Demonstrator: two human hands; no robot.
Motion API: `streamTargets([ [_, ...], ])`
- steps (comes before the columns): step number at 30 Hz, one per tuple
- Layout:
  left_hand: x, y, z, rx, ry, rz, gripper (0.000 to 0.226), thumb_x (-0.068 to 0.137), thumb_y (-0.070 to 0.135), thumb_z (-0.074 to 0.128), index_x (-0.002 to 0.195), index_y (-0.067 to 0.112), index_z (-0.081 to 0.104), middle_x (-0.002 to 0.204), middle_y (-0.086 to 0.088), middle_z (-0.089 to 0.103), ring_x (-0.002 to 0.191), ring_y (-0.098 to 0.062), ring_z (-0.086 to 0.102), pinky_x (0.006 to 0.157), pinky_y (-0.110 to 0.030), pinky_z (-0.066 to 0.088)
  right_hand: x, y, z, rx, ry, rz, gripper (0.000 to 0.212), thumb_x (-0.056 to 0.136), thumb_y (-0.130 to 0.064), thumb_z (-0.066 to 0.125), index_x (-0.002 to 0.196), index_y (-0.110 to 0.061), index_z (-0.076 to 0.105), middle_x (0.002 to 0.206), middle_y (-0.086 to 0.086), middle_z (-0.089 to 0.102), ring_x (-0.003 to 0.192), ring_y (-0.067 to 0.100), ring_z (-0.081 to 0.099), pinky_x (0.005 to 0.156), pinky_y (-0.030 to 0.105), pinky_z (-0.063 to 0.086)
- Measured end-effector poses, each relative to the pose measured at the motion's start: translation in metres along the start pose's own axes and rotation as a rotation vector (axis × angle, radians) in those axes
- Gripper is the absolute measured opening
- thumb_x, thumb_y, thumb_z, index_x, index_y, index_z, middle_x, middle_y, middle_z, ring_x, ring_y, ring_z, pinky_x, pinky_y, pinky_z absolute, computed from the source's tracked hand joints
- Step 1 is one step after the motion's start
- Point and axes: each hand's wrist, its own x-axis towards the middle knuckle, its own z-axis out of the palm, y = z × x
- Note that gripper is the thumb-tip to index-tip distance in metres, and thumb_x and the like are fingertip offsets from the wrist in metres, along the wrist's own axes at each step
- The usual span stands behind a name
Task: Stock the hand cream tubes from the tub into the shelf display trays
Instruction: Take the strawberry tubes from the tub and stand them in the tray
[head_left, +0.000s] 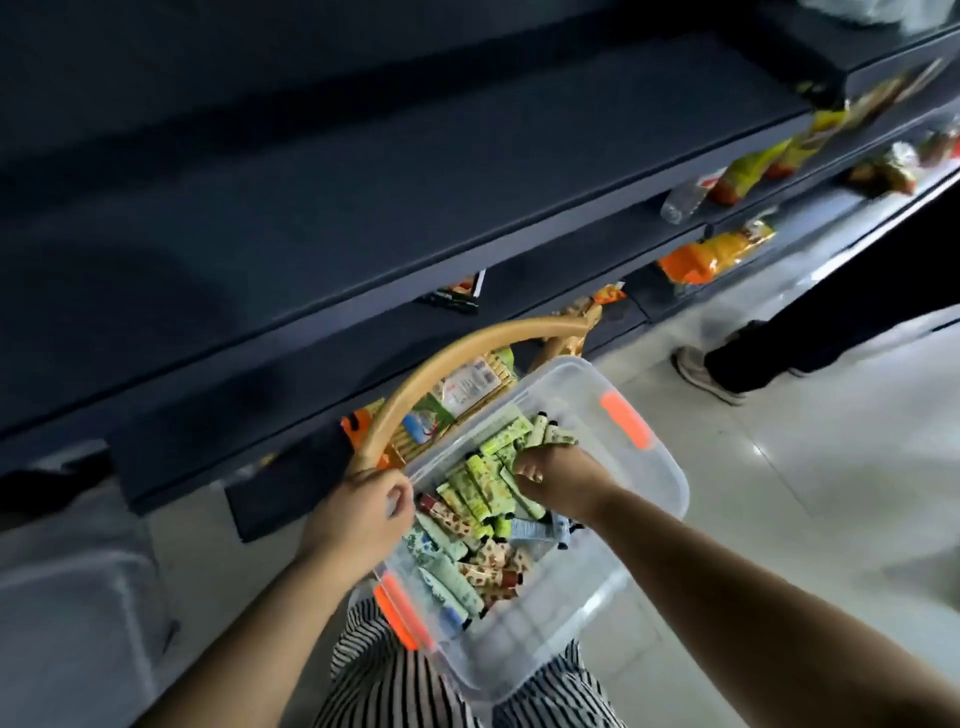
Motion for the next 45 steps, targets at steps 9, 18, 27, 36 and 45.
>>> streamTargets([
  [9, -0.026, 0.005, 0.104, -0.199, 0.190, -0.332, 0.016, 0.082, 0.010, 0.062, 0.089, -0.002, 0.069, 0.089, -0.016, 0.071, 0.083, -0.029, 0.067, 0.070, -0.025, 0.041, 0.045, 0.051, 0.069, 0.205, -0.187, -0.023, 0.027, 0.092, -0.018, 0.047, 0.109, -0.006, 0.065, 0.115, 0.013, 0.064, 0.106, 0.030, 0.058, 0.077, 0.028, 0.044],
  [18, -0.028, -0.018, 0.173, -0.065, 0.302, -0.111, 0.026, 0.076, 0.025, 0.047, 0.071, 0.011, 0.069, 0.071, 0.000, 0.070, 0.076, -0.020, 0.059, 0.070, -0.026, 0.036, 0.098, 0.050, 0.179, 0.267, -0.549, 0.194, 0.030, 0.093, -0.017, 0.049, 0.117, -0.002, 0.060, 0.086, 0.003, 0.062, 0.077, 0.018, 0.059, 0.055, 0.014, 0.042],
  [27, -0.024, -0.029, 0.206, 0.133, 0.500, -0.003, 0.025, 0.082, 0.024, 0.048, 0.067, 0.018, 0.066, 0.070, 0.006, 0.068, 0.083, -0.018, 0.048, 0.072, -0.032, 0.029, 0.107, 0.059, 0.233, -0.058, -0.568, 0.089, 0.028, 0.087, -0.033, 0.058, 0.106, -0.013, 0.060, 0.102, 0.007, 0.064, 0.096, 0.026, 0.059, 0.081, 0.032, 0.046],
  [36, -0.024, -0.020, 0.203, 0.125, 0.372, -0.072, 0.024, 0.083, 0.023, 0.048, 0.069, 0.016, 0.066, 0.066, 0.003, 0.066, 0.074, -0.022, 0.057, 0.073, -0.034, 0.031, 0.107, 0.076, 0.209, 0.129, -0.590, 0.117, 0.032, 0.088, -0.018, 0.060, 0.112, 0.002, 0.059, 0.101, 0.018, 0.062, 0.088, 0.025, 0.059, 0.073, 0.027, 0.044],
  [45, 0.076, -0.016, 0.205, 0.285, -0.332, -0.032, 0.031, 0.085, 0.004, 0.052, 0.115, 0.012, 0.059, 0.115, -0.005, 0.061, 0.109, -0.021, 0.053, 0.097, -0.037, 0.044, 0.075, 0.115, 0.134, 1.074, -0.506, 0.481, 0.007, 0.089, -0.007, 0.055, 0.088, -0.011, 0.060, 0.086, 0.008, 0.063, 0.082, 0.019, 0.060, 0.076, 0.027, 0.049],
])
